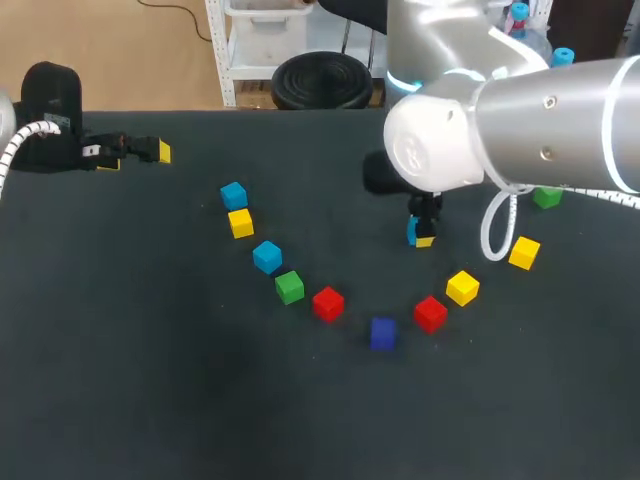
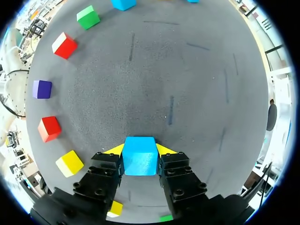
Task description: Place the blue cubes, place green cubes on the blue cubes, place the yellow cubes on the green cubes, then place the red cubes on the yellow cubes, and place purple cube on the red cubes.
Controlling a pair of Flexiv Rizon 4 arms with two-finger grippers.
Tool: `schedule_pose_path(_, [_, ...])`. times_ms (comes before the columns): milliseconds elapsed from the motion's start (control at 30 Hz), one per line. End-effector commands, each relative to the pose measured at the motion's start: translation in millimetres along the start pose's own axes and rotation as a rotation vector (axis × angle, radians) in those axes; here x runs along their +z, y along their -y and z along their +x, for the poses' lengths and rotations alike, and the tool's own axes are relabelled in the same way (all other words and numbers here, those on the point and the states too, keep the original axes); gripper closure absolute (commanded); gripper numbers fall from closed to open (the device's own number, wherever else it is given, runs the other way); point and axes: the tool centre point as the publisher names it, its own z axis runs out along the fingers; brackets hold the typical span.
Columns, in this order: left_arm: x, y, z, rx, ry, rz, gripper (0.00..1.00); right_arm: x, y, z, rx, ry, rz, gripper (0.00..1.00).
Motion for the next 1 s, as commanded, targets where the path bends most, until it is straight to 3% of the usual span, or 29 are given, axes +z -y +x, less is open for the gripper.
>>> schedule_pose_path(33, [1,-2.0,1.4,0.002,0.007,0.009,0.0,2,-4,-1,0.002,-0.002,0.003,0.99])
schedule_pose_path(167, [1,-2.0,1.4,0.002,0.007,0.009,0.0,4,-4,-1,0.003,-0.011,0.005,0.71])
schedule_pose_path(200, [1,-2.0,1.4,0.002,0.007,0.009,0.0,5,-4,0,0.003,-0.012,0.004,0.57])
schedule_pose_path(233, [1,-2.0,1.4,0.002,0.007,0.009,0.0,5,-5,0,0.003,-0.013,0.003,0.19])
schedule_pose_path(267, [1,-2.0,1.4,0.002,0.007,0.009,0.0,5,-5,0,0.005,-0.012,-0.002,0.0])
schedule_pose_path(467, [1,-2.0,1.4,0.002,0.007,0.009,0.0,1,-4,1,0.022,0.003,-0.018,0.0])
schedule_pose_path(833, [1,-2.0,1.4,0.002,0.007,0.009,0.0,-51,20,9,0.132,0.153,0.043,0.0])
schedule_pose_path(1000, [1,-2.0,1.4,0.002,0.007,0.009,0.0,-49,23,13,0.104,0.146,0.03,0.0])
